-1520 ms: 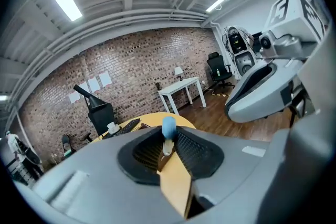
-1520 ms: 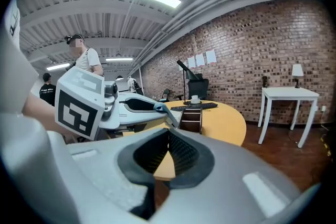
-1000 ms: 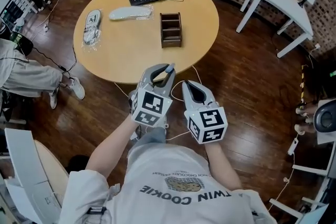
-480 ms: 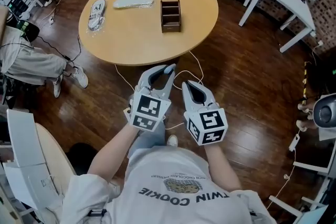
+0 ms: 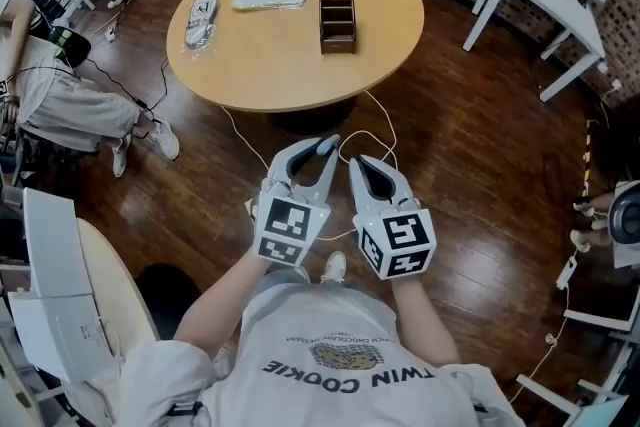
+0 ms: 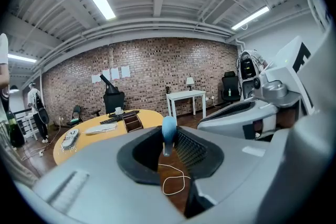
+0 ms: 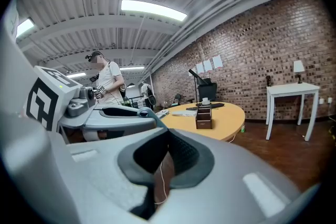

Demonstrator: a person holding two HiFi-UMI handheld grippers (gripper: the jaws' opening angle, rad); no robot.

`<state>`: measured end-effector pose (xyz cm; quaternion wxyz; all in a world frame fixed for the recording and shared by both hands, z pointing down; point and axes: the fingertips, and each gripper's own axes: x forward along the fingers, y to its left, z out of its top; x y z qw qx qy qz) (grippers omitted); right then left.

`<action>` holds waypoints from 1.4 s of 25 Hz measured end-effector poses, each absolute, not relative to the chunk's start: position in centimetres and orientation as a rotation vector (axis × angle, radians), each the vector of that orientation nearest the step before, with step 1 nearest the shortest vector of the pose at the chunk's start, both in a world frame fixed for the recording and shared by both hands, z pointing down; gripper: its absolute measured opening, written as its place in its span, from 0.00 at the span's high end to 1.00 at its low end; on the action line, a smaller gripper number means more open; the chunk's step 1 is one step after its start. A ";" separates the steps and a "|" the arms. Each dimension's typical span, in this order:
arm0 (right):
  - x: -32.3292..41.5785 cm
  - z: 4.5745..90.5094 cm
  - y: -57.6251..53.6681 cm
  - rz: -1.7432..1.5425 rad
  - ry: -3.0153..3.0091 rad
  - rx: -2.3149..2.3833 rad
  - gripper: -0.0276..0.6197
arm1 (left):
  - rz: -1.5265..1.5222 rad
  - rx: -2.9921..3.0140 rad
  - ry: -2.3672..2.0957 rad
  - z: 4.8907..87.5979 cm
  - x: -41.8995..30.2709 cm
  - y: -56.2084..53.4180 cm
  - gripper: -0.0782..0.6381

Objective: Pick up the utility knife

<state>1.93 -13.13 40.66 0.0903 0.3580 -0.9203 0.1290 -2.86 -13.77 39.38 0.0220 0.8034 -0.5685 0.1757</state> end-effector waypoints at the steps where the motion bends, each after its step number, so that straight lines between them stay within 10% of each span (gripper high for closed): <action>1: 1.7 40.6 -12.7 0.384 -2.737 1.065 0.95 | 0.539 2.486 -1.763 39.3 -3.0 -13.2 0.79; 35: -3.3 38.3 2.4 0.296 -2.660 1.213 0.95 | 0.399 2.559 -1.687 37.6 -7.4 2.2 0.79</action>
